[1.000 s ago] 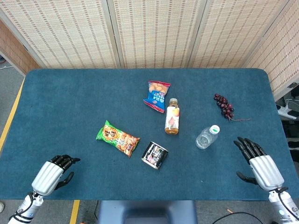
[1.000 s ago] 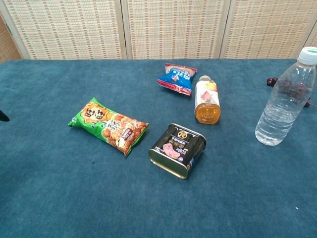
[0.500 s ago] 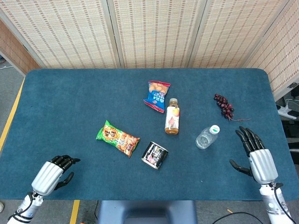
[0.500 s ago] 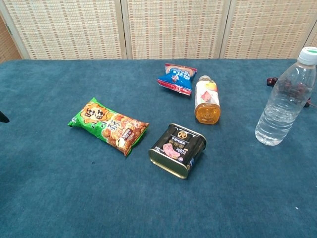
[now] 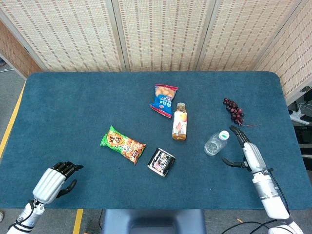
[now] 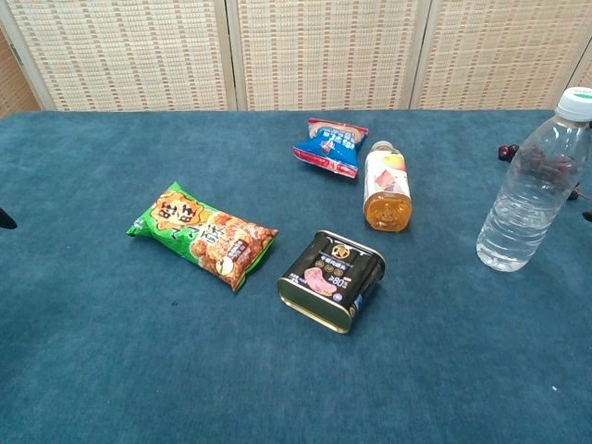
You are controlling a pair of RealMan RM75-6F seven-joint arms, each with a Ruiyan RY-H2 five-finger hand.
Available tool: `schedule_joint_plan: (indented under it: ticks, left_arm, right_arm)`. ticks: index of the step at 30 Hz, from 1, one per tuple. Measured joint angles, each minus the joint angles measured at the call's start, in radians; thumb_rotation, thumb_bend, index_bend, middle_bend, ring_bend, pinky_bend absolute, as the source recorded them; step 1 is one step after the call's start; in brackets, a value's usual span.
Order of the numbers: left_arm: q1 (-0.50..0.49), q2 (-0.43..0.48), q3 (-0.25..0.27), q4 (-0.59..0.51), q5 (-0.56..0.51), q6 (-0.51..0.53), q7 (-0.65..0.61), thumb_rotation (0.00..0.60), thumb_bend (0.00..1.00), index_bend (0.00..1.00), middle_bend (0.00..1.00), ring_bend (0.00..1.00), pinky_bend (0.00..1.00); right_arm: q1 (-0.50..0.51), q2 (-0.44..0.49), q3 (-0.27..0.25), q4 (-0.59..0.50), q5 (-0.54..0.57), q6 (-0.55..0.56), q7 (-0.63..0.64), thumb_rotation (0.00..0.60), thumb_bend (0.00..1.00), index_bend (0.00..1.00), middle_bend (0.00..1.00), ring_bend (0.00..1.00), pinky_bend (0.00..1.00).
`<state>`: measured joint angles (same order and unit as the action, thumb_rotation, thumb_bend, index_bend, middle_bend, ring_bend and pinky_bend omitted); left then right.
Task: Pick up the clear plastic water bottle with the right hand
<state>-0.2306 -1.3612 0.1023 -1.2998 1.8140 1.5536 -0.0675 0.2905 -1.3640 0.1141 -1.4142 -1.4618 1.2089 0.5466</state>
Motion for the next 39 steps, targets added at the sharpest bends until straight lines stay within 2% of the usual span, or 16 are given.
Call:
schedule_joint_plan:
  ticks: [5,10,14,16,21,24,31,34,39]
  left_arm:
    - [0.001,0.001,0.0,0.001,0.0,0.001,0.0,0.6,0.42,0.27,0.38,0.3,0.39]
    - [-0.001,0.0,0.001,0.004,-0.001,-0.005,0.0,0.6,0.43,0.27,0.39,0.3,0.39]
    - [-0.002,0.0,0.0,0.002,-0.005,-0.01,0.0,0.6,0.43,0.27,0.39,0.3,0.39]
    - [-0.001,0.0,0.001,0.002,-0.005,-0.008,0.003,0.6,0.43,0.27,0.39,0.3,0.39]
    - [0.001,0.001,0.001,-0.001,-0.002,-0.001,0.002,0.6,0.43,0.27,0.39,0.3,0.39]
    - [0.002,0.002,0.0,-0.001,-0.003,0.0,0.001,0.6,0.43,0.27,0.39,0.3,0.39]
    - [0.002,0.003,0.001,-0.003,-0.003,0.0,0.0,0.6,0.43,0.27,0.39,0.3,0.39]
    - [0.003,0.004,0.001,-0.004,0.0,0.006,0.001,0.6,0.43,0.27,0.39,0.3,0.39]
    - [0.002,0.003,0.001,-0.005,0.002,0.003,0.006,0.6,0.43,0.27,0.39,0.3,0.39]
  right_arm:
    - [0.036,-0.027,0.013,0.027,0.015,-0.052,0.057,0.6,0.12,0.0,0.05,0.0,0.13]
    - [0.073,-0.037,0.021,0.052,0.034,-0.137,0.155,0.6,0.12,0.02,0.16,0.07,0.13]
    - [0.109,-0.06,0.033,0.108,0.055,-0.201,0.241,0.6,0.15,0.19,0.31,0.21,0.16]
    - [0.117,-0.074,0.038,0.131,0.061,-0.207,0.271,0.6,0.21,0.29,0.38,0.28,0.22]
    - [0.129,-0.103,0.043,0.177,0.058,-0.204,0.319,0.6,0.43,0.59,0.57,0.49,0.42]
    - [0.127,-0.107,0.042,0.181,0.042,-0.171,0.318,0.6,0.47,0.67,0.62,0.55,0.49]
    - [0.099,-0.086,0.031,0.15,-0.047,0.006,0.234,0.6,0.48,0.73,0.66,0.58,0.54]
    - [0.085,-0.059,0.025,0.13,-0.085,0.085,0.149,0.6,0.48,0.74,0.66,0.59,0.54]
    - [0.072,-0.031,0.036,0.128,-0.072,0.107,-0.084,0.6,0.48,0.75,0.67,0.6,0.56]
